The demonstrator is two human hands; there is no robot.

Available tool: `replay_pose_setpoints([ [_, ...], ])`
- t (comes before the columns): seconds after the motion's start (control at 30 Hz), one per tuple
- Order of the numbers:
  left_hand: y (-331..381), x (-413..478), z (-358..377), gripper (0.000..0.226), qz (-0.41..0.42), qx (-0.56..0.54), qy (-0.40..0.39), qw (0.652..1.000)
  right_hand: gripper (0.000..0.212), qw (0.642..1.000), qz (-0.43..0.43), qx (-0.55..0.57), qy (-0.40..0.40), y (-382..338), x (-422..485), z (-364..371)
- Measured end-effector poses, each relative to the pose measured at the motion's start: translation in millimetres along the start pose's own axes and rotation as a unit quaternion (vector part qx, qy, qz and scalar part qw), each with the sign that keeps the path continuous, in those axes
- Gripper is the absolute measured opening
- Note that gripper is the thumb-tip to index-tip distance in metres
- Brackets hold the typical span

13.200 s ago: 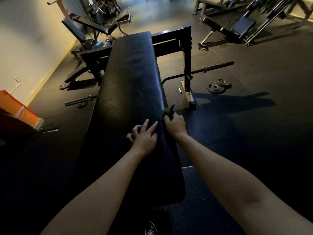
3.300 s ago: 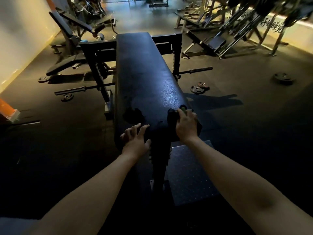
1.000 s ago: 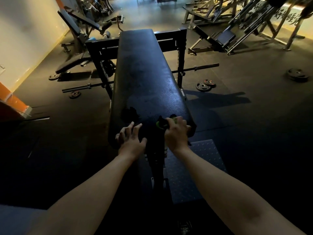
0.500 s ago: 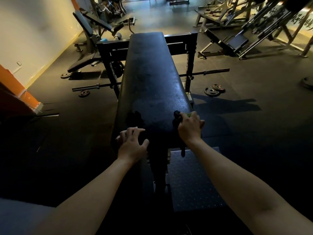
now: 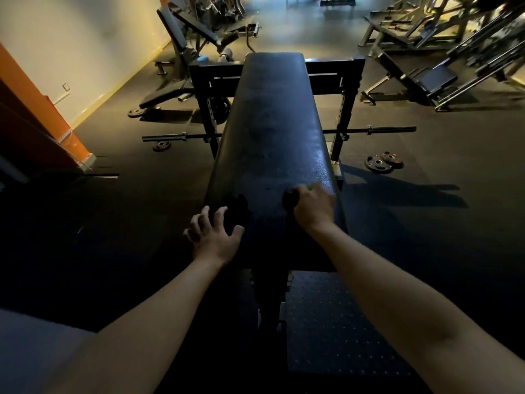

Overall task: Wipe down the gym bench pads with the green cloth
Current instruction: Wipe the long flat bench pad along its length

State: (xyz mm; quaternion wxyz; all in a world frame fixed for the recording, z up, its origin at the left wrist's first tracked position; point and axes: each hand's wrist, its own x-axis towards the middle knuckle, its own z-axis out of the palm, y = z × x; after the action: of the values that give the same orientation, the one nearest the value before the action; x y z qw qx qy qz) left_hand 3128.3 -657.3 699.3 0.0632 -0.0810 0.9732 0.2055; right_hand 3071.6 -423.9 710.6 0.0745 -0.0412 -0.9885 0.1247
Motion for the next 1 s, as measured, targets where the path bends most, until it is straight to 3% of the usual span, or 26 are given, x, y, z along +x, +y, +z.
replay_pose_setpoints([
  [0.1, -0.5, -1.1, 0.0, 0.058, 0.002, 0.012, 0.012, 1.000, 0.034, 0.997, 0.071, 0.016, -0.003, 19.4, 19.9, -0.6],
  [0.17, -1.1, 1.4, 0.3, 0.058, 0.002, 0.015, 0.010, 1.000, 0.032, 0.997, 0.056, 0.047, -0.004, 1.4, 18.8, 3.9],
  [0.37, -5.6, 4.5, 6.6, 0.058, -0.002, 0.035, 0.038, 0.999, 0.031, 0.978, -0.159, 0.114, -0.070, -91.8, -20.1, 18.8],
  [0.5, -8.2, 4.7, 3.9, 0.057, 0.004, 0.016, 0.025, 1.000, 0.034, 0.967, -0.212, 0.129, -0.065, -82.1, -21.1, 15.9],
  [0.6, -7.0, 3.5, 2.0, 0.060, 0.001, -0.003, 0.000, 1.000, 0.033, 0.991, -0.119, 0.059, -0.004, -34.7, 4.3, 10.2],
  [0.67, -7.4, 1.5, 3.0, 0.061, 0.005, -0.007, 0.001, 1.000, 0.042, 1.000, -0.010, 0.020, -0.019, -9.2, 12.2, 7.2],
  [0.73, -7.3, 0.2, 3.4, 0.062, 0.011, -0.008, 0.007, 1.000, 0.048, 0.998, 0.041, 0.017, -0.053, -4.4, 7.7, 8.2],
  [1.0, -23.3, -2.1, -10.4, 0.078, 0.081, -0.017, -0.051, 0.995, 0.037, 0.997, 0.046, 0.061, 0.011, -64.6, -37.7, 23.6],
])
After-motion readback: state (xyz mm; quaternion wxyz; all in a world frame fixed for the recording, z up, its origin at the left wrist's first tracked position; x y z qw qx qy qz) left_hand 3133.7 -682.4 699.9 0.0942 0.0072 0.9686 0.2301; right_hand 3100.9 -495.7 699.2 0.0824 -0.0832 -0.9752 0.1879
